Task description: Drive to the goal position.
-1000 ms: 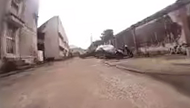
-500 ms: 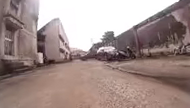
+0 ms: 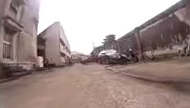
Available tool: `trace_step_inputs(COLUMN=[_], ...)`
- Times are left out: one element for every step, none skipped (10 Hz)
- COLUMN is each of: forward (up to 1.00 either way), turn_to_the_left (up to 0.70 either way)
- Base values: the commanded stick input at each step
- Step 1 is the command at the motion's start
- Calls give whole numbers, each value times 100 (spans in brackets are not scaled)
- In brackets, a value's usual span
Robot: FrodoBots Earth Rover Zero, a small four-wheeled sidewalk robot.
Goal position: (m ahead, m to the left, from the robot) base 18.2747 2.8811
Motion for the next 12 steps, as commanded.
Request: trace_step_inputs(forward=[70, 70, 70, 70, 70, 70, 70, 70, 70, 70, 70, 70], turn_to_the_left=[0, 0, 0, 0, 0, 0, 0, 0, 0, 0, 0, 0])
